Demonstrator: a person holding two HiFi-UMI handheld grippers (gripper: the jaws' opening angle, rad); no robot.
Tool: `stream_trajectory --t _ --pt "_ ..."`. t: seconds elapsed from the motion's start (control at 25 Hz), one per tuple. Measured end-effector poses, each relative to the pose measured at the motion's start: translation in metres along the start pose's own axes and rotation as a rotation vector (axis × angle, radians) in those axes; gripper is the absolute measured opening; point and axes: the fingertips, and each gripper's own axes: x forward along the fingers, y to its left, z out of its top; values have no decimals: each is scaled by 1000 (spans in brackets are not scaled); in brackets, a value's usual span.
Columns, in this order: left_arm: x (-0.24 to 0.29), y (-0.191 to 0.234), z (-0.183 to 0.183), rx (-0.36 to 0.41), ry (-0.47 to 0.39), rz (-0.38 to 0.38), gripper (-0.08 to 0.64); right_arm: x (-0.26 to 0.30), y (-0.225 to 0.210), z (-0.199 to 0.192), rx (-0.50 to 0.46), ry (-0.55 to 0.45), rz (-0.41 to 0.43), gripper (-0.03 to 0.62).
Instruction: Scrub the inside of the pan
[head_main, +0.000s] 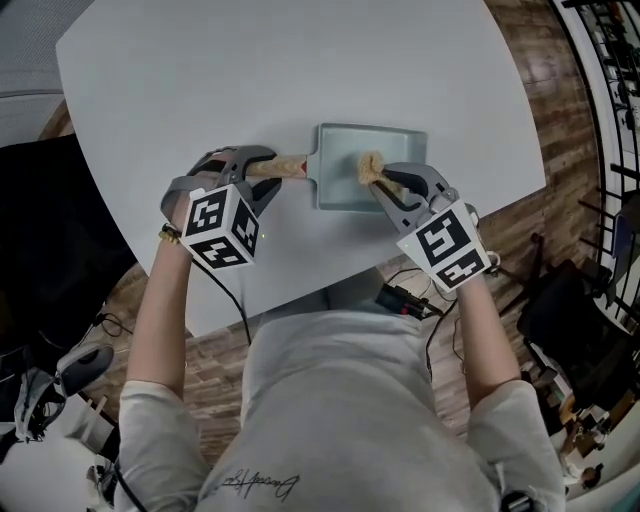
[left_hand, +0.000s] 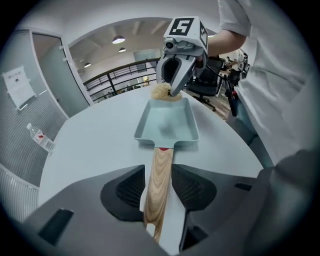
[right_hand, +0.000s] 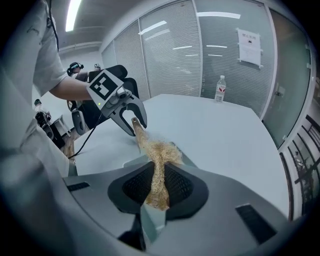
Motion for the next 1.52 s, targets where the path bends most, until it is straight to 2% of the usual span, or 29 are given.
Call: stream_trajectory --t 0.24,0.48,0.56,0.84,1.2,1.52 --pt "12 -5 -12 47 59 -109 186 13 -8 -7 -73 68 5 75" --pt "20 -5 -17 96 129 -131 181 32 -14 -10 -174 145 16 75" --pt "21 -6 -18 111 145 -134 158 41 -15 -9 -224 175 20 75" --pt "21 -11 -19 124 149 -153 147 73 -16 -9 -362 280 28 75" --pt "23 -10 -17 131 146 -170 146 102 -20 -15 -406 367 53 75" --pt "20 -9 -20 70 148 -180 144 108 -17 -14 -432 477 85 75"
